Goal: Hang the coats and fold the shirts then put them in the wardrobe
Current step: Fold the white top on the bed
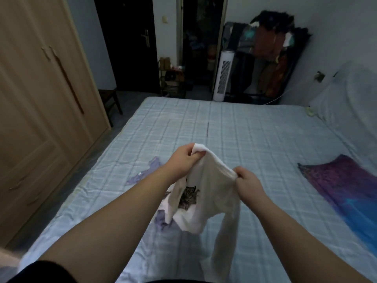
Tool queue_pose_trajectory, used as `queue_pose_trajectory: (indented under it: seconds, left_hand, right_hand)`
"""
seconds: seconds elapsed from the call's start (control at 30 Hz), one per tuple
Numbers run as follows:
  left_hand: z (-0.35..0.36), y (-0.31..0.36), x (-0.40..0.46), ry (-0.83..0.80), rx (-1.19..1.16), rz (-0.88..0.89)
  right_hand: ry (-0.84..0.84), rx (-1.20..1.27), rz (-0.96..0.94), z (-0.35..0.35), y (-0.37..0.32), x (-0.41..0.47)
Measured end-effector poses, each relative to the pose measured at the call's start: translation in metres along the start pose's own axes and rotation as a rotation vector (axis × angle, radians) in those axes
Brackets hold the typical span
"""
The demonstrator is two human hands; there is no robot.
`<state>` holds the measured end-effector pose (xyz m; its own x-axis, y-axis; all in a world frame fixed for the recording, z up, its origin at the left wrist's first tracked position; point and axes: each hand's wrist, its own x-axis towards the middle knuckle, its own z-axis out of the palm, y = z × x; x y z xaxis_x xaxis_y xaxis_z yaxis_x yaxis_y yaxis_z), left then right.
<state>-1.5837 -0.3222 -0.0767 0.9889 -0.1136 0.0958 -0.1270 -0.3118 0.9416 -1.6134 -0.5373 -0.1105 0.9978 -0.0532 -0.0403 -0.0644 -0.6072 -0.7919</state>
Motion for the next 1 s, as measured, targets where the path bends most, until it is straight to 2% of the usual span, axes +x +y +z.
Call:
queue_pose_trajectory:
  seconds: [0.1, 0.2, 0.37, 0.53, 0.7, 0.83, 1.0]
  left_hand:
    - [0.042, 0.012, 0.026, -0.088, 0.085, 0.020]
    - [0.076, 0.020, 0.042, -0.069, 0.101, 0.024]
    - [0.104, 0.028, 0.056, -0.108, 0.150, 0.029]
    - [0.093, 0.018, 0.060, -0.086, 0.243, 0.051]
    - [0.076, 0.013, 0.063, -0.037, 0.338, 0.049]
    - [0.058, -0.007, 0.061, -0.160, 0.489, -0.037]
    - [0.043, -0.047, 0.047, -0.180, 0.613, -0.167]
  right_hand:
    - [-0.147, 0.009, -0.035, -0.023, 0.024, 0.011]
    - [-0.287, 0.123, -0.077, -0.039, 0.033, 0.020]
    - [-0.170, -0.030, -0.220, -0.047, 0.026, 0.051]
    - [-0.233, -0.042, -0.210, -0.054, 0.020, 0.072]
    - [-0.195, -0.066, -0.331, -0.060, -0.005, 0.084]
    - [-0.118, -0.017, -0.385, -0.069, -0.035, 0.091]
    - [-0.069, 0.147, -0.242, -0.087, -0.056, 0.085]
